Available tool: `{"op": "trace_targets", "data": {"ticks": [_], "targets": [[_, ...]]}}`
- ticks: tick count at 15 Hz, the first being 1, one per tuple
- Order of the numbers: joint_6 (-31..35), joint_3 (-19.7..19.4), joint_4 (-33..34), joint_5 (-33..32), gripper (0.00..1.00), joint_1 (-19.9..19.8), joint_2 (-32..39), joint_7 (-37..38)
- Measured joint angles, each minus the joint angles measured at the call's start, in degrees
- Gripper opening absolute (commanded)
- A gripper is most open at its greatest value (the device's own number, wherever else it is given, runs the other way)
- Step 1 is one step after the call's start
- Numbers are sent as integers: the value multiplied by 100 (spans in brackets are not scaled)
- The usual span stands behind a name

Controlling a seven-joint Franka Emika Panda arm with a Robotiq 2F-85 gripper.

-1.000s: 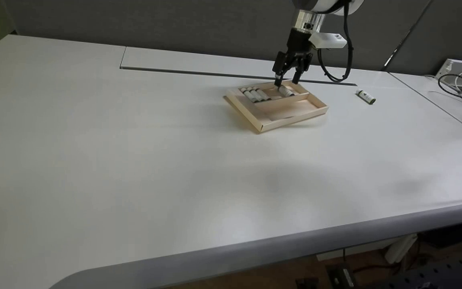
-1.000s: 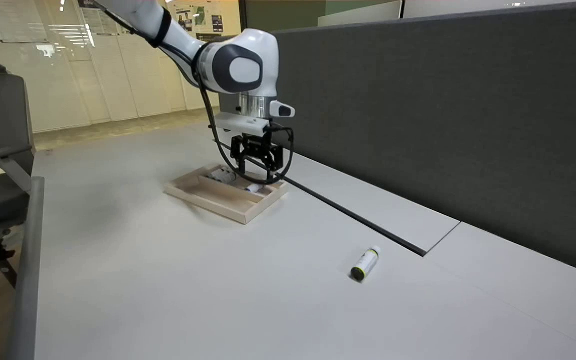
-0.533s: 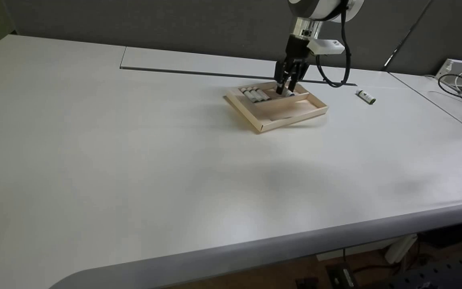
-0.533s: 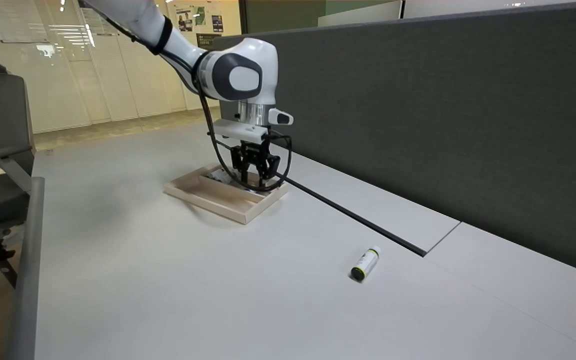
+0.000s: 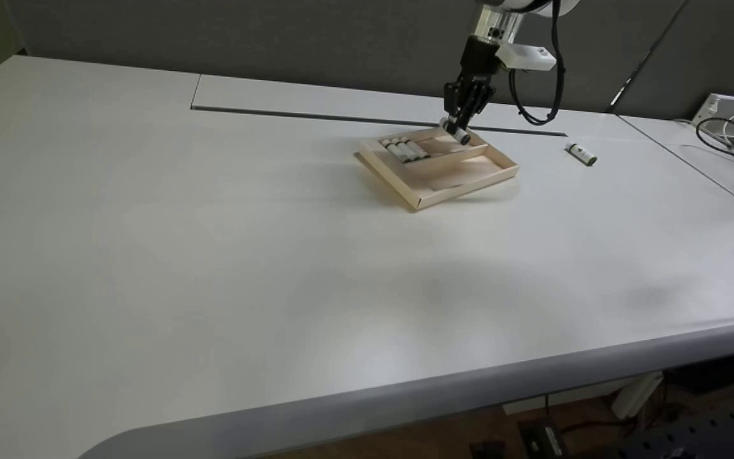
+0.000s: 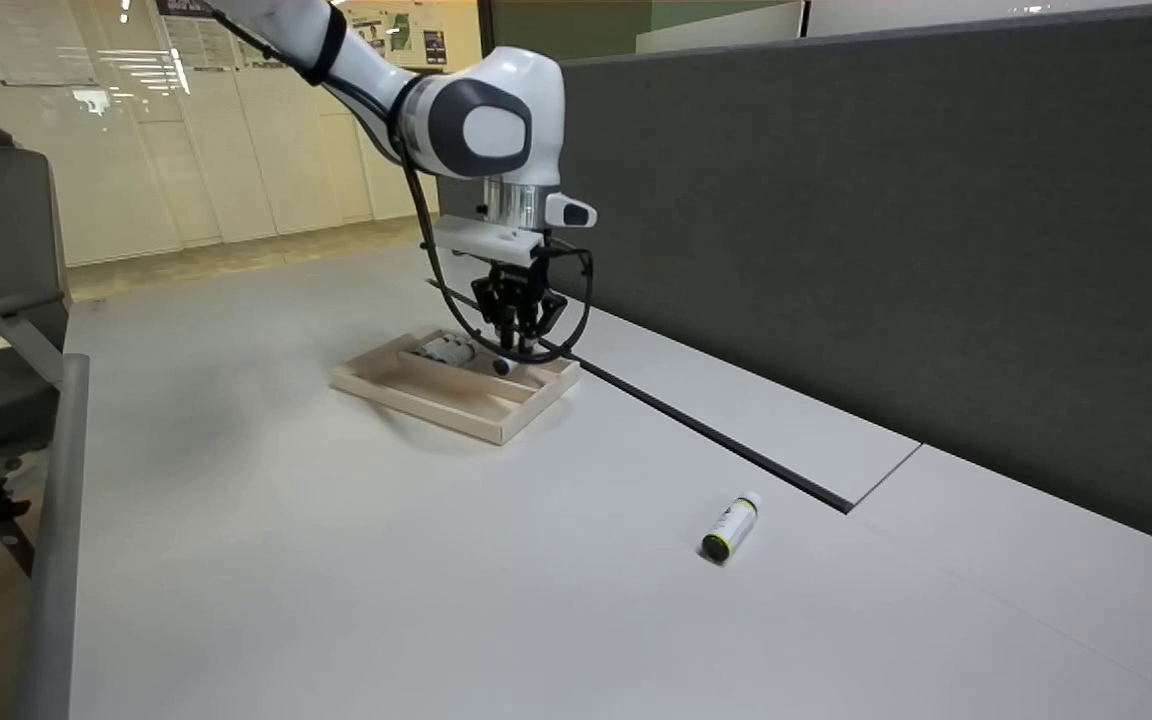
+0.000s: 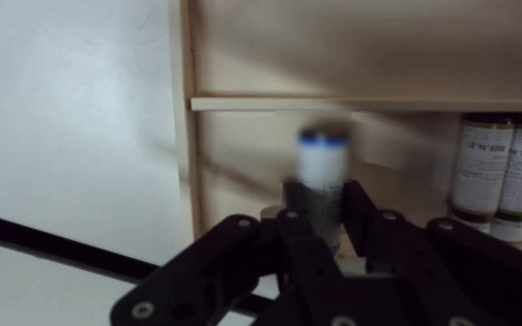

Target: Remove one bottle from the tray and put it on the table

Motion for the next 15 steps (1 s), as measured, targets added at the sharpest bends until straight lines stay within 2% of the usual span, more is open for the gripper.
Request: {"op": "trace_targets", "data": {"ticks": [7, 12, 15], "targets": [[333, -33, -419, 168, 7, -413, -707, -102], [949, -159, -904, 160, 7, -892, -674, -492], [1030, -237, -1043, 160, 7, -1131, -617, -606]]}}
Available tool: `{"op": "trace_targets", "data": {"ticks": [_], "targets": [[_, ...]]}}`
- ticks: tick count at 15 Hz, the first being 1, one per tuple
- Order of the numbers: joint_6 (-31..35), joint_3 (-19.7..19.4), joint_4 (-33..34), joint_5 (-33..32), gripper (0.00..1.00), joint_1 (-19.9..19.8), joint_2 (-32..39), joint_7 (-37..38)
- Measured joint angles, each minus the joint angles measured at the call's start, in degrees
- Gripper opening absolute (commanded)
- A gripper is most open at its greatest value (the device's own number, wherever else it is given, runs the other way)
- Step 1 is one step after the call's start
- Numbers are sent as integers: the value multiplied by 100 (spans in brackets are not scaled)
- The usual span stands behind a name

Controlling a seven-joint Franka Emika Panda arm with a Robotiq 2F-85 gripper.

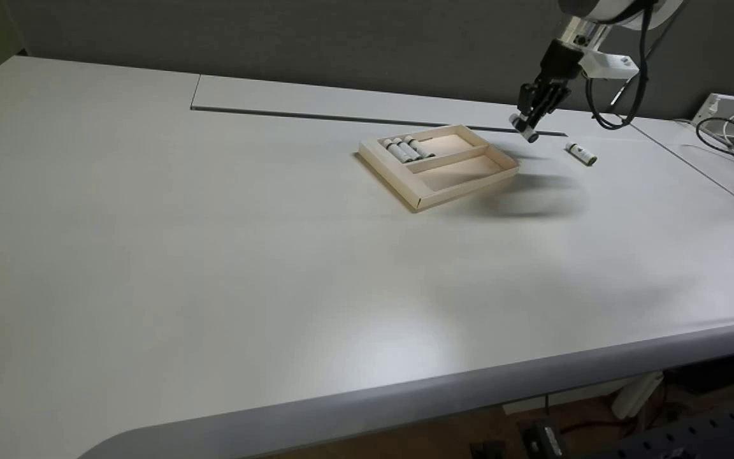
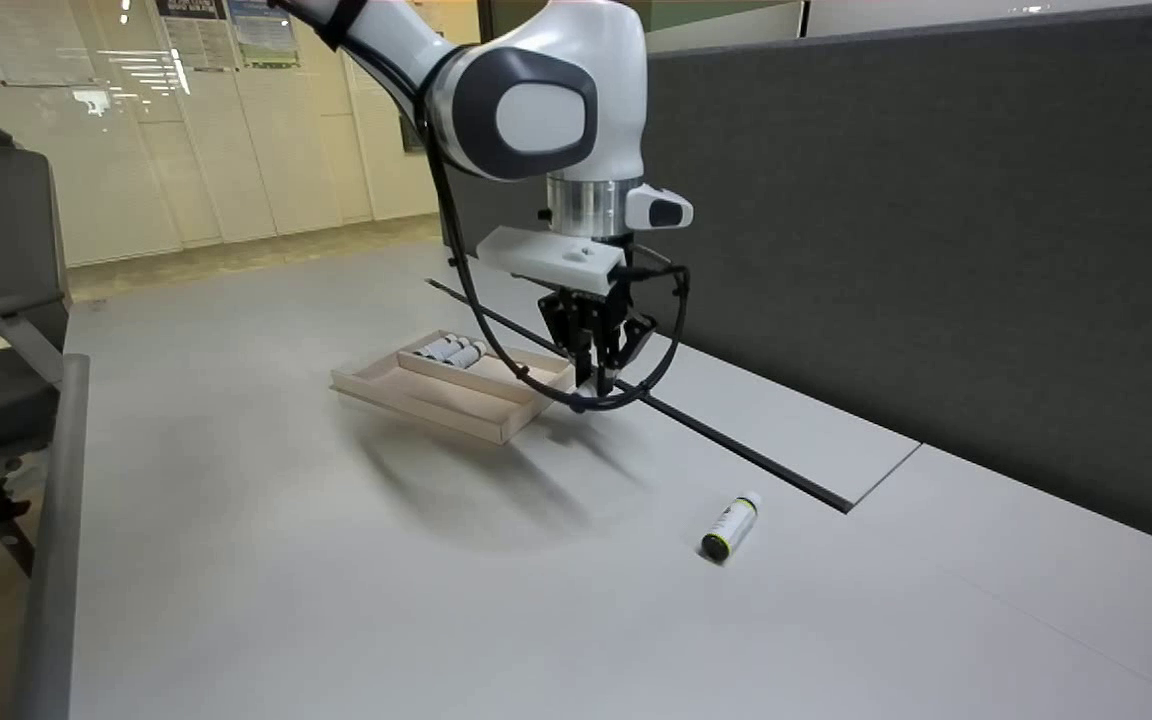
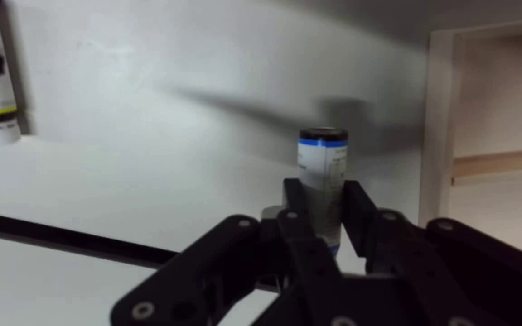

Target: Remove one bottle from the tray and put it on the table

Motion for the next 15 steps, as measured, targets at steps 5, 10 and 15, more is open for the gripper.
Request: {"op": "trace_targets", "data": {"ticks": [5, 10, 15], "targets": [[-262, -33, -22, 8, 7, -190, 96, 2], [-274, -79, -34, 1, 7, -162, 253, 16], [-283, -99, -33, -1, 59, -147, 326, 20]]}}
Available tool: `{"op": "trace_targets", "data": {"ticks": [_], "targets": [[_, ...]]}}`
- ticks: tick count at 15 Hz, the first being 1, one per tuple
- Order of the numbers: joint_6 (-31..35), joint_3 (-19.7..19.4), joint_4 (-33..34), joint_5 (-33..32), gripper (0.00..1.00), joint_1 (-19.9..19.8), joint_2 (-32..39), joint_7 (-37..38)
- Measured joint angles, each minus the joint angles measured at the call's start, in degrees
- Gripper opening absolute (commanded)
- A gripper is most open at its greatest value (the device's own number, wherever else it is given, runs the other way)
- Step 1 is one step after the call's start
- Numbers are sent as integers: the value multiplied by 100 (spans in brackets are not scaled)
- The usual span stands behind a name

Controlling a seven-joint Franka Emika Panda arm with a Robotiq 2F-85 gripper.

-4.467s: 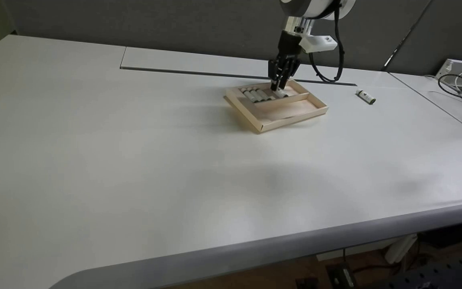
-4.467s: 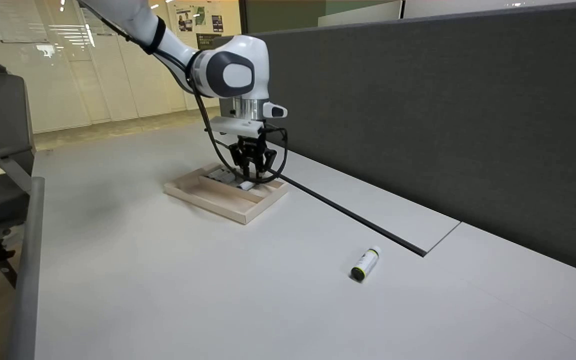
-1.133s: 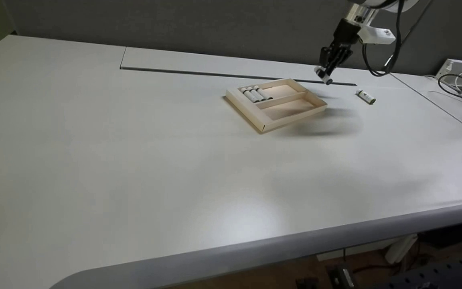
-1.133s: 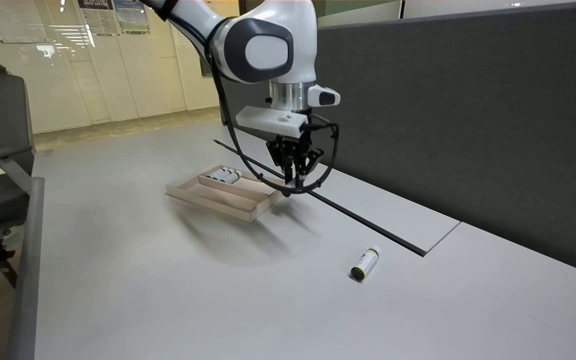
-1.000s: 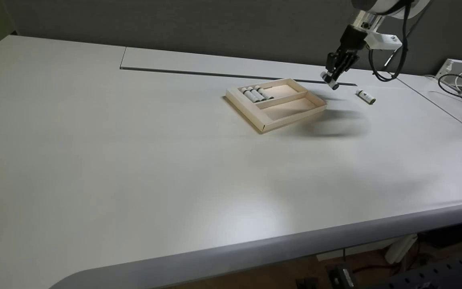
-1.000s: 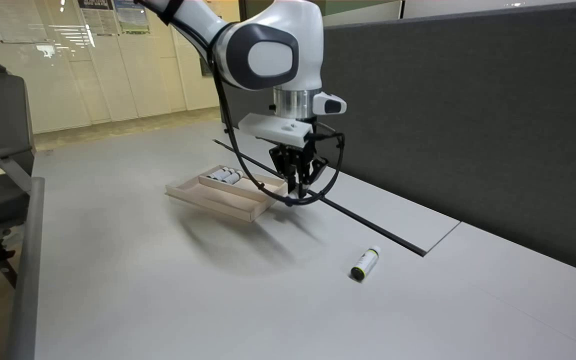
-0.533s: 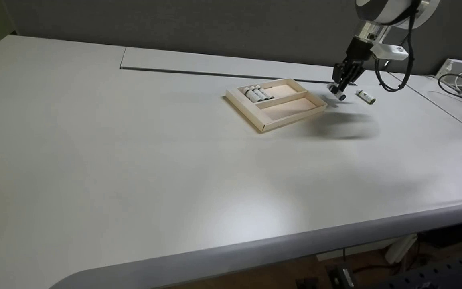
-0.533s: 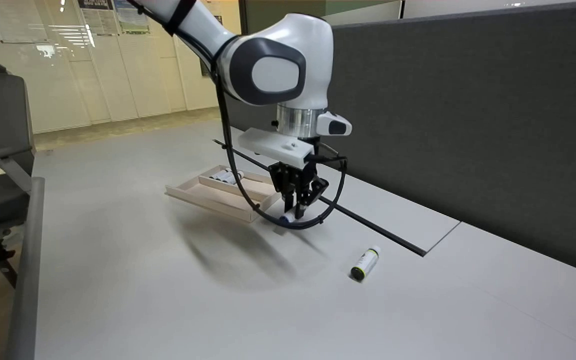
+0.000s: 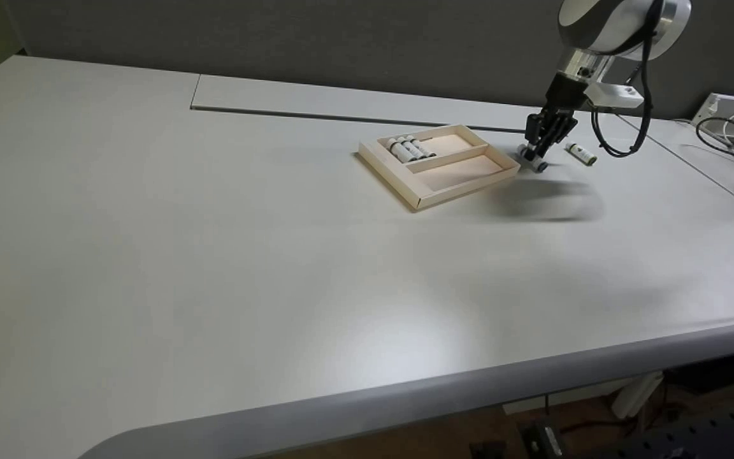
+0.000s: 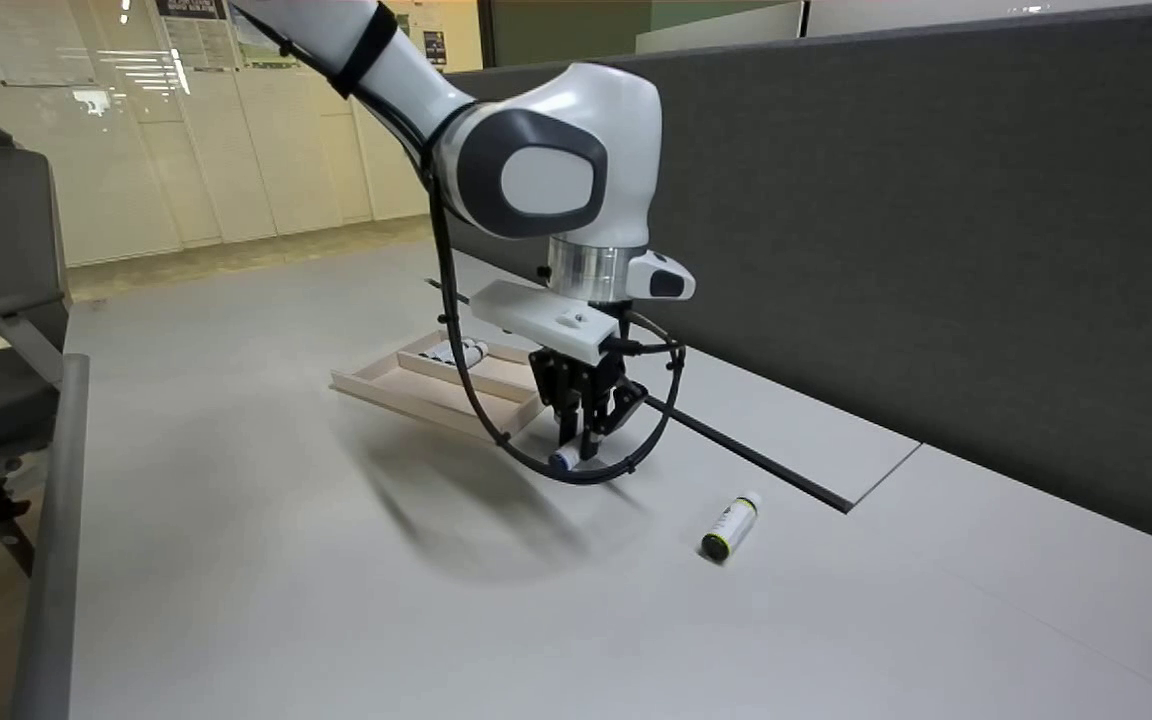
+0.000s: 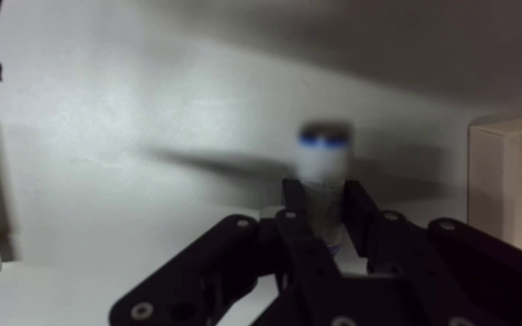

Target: Remove one bottle from the tray and put it on the table

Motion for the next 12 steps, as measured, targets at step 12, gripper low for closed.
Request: {"op": "trace_targets", "data": {"ticks": [12], "targets": [[-211, 100, -147, 136, 100, 45, -881, 22]]}}
